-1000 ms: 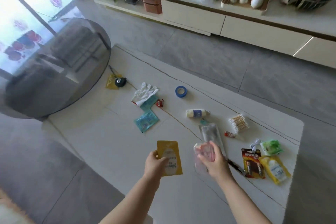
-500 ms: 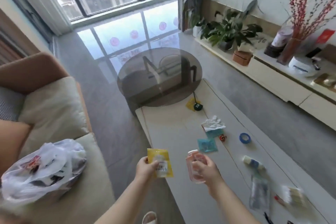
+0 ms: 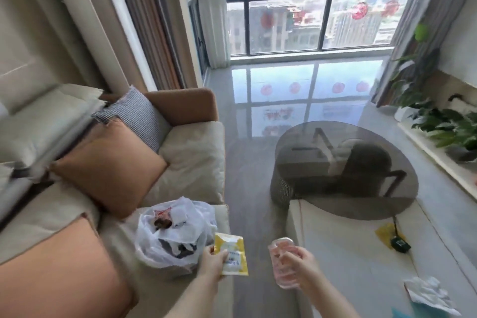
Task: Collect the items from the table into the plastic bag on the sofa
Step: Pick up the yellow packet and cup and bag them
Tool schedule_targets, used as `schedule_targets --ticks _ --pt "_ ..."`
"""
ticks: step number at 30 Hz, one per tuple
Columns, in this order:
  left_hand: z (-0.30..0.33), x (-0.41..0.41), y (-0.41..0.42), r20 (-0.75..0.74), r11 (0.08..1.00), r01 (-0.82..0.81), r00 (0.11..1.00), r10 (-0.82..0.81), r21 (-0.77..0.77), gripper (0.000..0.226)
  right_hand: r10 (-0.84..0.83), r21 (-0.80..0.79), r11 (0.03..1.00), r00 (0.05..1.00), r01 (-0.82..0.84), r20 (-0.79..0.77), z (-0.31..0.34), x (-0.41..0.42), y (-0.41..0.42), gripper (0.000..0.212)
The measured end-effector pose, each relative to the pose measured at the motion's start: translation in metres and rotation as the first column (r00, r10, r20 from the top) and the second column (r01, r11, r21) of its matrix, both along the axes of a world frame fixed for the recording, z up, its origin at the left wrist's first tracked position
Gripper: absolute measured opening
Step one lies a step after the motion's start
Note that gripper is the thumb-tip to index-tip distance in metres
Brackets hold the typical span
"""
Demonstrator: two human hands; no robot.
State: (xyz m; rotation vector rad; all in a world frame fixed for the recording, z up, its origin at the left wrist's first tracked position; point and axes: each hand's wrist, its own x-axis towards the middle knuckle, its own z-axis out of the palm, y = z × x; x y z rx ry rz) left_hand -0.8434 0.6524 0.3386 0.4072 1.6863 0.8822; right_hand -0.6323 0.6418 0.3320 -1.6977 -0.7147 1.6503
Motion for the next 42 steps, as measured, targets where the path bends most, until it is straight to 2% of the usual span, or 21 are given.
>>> schedule_targets --ticks 4,8,11,13,17,19,23,28,33,36,38,40,42 --pt "-0.009 -0.077 0.026 -0.025 0.994 -0.101 0.995 0.101 -0.027 0.026 0.138 -0.021 0.99 0.99 -0.138 -0.014 -0.01 -0.066 0.05 0.052" --pt "-0.01 -0.127 0.038 -0.03 0.978 -0.207 0.978 0.207 -0.015 0.027 0.232 -0.006 0.973 0.972 -0.233 -0.032 0.013 -0.129 0.073 0.02" --pt "-0.02 -0.151 0.048 -0.032 0.967 -0.254 0.967 0.253 -0.014 0.021 0.335 0.019 0.942 0.938 -0.335 -0.084 0.022 -0.165 0.092 0.01" --pt "-0.022 -0.159 0.053 -0.026 0.957 -0.288 0.958 0.287 -0.02 0.022 0.378 0.019 0.926 0.92 -0.378 -0.107 0.016 -0.183 0.105 0.014" --pt "-0.029 -0.17 0.065 -0.023 0.932 -0.359 0.933 0.358 -0.053 0.027 0.414 -0.108 0.907 0.909 -0.408 0.05 -0.014 -0.212 0.138 0.013" --pt "-0.032 -0.174 0.072 -0.028 0.915 -0.398 0.917 0.397 -0.058 0.029 0.425 -0.141 0.9 0.902 -0.412 0.078 -0.03 -0.225 0.159 0.018" --pt "-0.04 -0.176 0.087 -0.062 0.866 -0.493 0.87 0.489 -0.085 0.037 0.474 -0.207 0.874 0.866 -0.44 0.158 -0.05 -0.245 0.198 0.012" --pt "-0.07 -0.178 0.114 -0.13 0.823 -0.549 0.836 0.534 -0.148 0.038 0.534 -0.289 0.83 0.83 -0.477 0.16 -0.093 -0.261 0.243 0.032" --pt "-0.09 -0.181 0.137 -0.169 0.805 -0.55 0.835 0.523 -0.224 0.032 0.463 -0.365 0.847 0.873 -0.385 0.153 -0.093 -0.275 0.256 0.015" --pt "-0.088 -0.188 0.153 -0.178 0.799 -0.561 0.827 0.533 -0.217 0.034 0.506 -0.398 0.818 0.849 -0.415 0.155 -0.117 -0.286 0.259 0.011" --pt "-0.098 -0.196 0.165 -0.173 0.801 -0.553 0.833 0.525 -0.231 0.038 0.555 -0.406 0.795 0.81 -0.45 0.188 -0.174 -0.287 0.26 0.028" --pt "-0.114 -0.204 0.176 -0.129 0.815 -0.535 0.845 0.519 -0.223 0.03 0.606 -0.428 0.76 0.77 -0.489 0.197 -0.193 -0.291 0.258 0.043" --pt "-0.132 -0.212 0.185 -0.121 0.824 -0.524 0.852 0.51 -0.216 0.024 0.597 -0.416 0.772 0.773 -0.48 0.215 -0.182 -0.302 0.255 0.028"
